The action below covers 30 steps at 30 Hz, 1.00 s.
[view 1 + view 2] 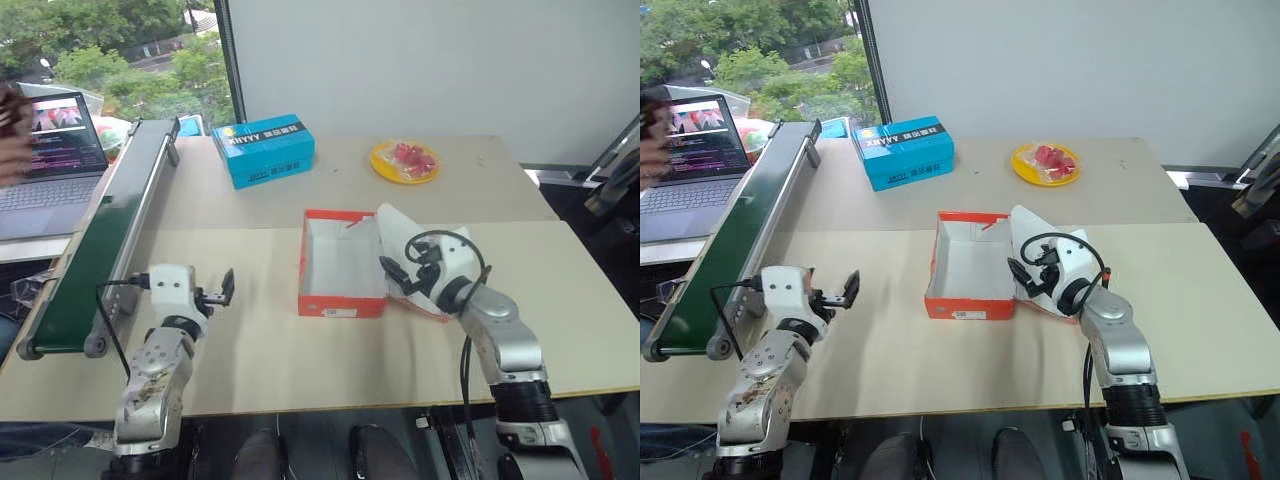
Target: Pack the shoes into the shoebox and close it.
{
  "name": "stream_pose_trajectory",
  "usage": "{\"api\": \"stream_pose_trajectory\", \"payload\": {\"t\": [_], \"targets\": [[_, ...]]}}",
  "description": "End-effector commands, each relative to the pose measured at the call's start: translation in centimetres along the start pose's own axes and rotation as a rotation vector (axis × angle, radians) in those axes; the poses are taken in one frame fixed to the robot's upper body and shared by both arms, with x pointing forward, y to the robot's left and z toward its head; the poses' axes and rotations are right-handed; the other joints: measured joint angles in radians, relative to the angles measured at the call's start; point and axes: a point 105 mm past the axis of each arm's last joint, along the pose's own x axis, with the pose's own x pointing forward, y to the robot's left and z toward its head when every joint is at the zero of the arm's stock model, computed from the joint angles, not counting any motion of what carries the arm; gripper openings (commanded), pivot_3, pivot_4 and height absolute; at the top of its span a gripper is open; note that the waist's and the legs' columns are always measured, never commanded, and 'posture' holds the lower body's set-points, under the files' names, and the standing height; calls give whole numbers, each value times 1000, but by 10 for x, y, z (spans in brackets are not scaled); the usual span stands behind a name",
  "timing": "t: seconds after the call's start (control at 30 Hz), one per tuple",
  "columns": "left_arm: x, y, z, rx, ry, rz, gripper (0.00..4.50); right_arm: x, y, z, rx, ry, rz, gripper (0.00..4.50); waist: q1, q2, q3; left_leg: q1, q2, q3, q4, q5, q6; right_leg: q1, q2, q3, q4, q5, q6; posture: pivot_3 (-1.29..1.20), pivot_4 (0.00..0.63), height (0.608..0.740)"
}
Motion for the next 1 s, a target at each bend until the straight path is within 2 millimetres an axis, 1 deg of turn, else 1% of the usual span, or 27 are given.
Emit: {"api": "stream_pose_trajectory", "payload": {"t": [0.03,0.1,0.17,0.2,0.33,0.37,0.43,0.5,0.57,0.73,0.8,0.9,1.0], "targets": [[2,33,22,28,-58,130,4500,16,7,35,-64,-106,54,4453,-3,0,0,0,0,0,0,0,0,0,0,0,0,0,0,0,150,740],[4,39,27,43,-57,118,4500,27,11,47,-70,-137,78,4453,-5,0,0,0,0,0,0,0,0,0,1,0,0,0,0,0,150,740],[5,47,42,59,-86,107,4500,40,22,60,-62,-172,139,4453,-3,0,0,0,0,0,-1,0,0,-1,1,0,0,0,0,0,150,740],[6,50,46,63,-95,106,4500,43,26,64,-60,-180,159,4453,-3,0,0,-1,0,0,-1,0,0,-1,1,0,0,0,0,0,150,740],[2,69,63,67,-124,148,4500,55,42,71,-55,-200,245,4453,3,0,0,-2,1,0,0,0,0,-1,0,-1,0,0,0,0,150,740],[1,72,65,65,-127,154,4500,57,46,71,-56,-202,261,4453,3,0,0,-2,1,0,0,0,0,-1,0,-1,0,0,0,0,150,740],[-5,83,67,71,-128,169,4500,61,59,72,-46,-203,336,4453,2,0,0,-2,1,0,0,0,-1,-1,-1,-1,0,0,0,0,150,740],[-10,95,67,68,-121,196,4500,61,76,75,-42,-207,435,4453,0,0,0,-2,1,0,0,0,-1,-2,-1,-1,0,0,0,0,150,740],[-13,103,67,59,-117,216,4500,63,86,77,-49,-209,481,4453,-1,0,0,-2,2,0,-1,0,-2,-2,-1,-1,0,0,-1,0,150,740],[-19,120,63,34,-93,256,4500,67,102,84,-34,-214,541,4453,-2,0,0,-1,2,0,-1,0,-3,-2,-1,-2,1,1,-1,0,150,740],[-23,130,62,31,-90,270,4500,63,118,91,-12,-228,617,4453,-2,0,0,-2,2,0,-1,0,-4,-2,-1,-2,1,1,-1,0,150,740],[-25,150,60,67,-69,296,4500,51,141,100,21,-232,746,4453,-3,0,0,-2,2,0,-1,0,-5,-4,-1,-2,1,1,-1,0,150,740],[-24,166,61,71,-63,309,4500,42,152,99,13,-209,807,4453,-3,0,0,-6,2,0,-1,1,-7,-9,-1,-2,3,1,-3,0,150,740]]}}
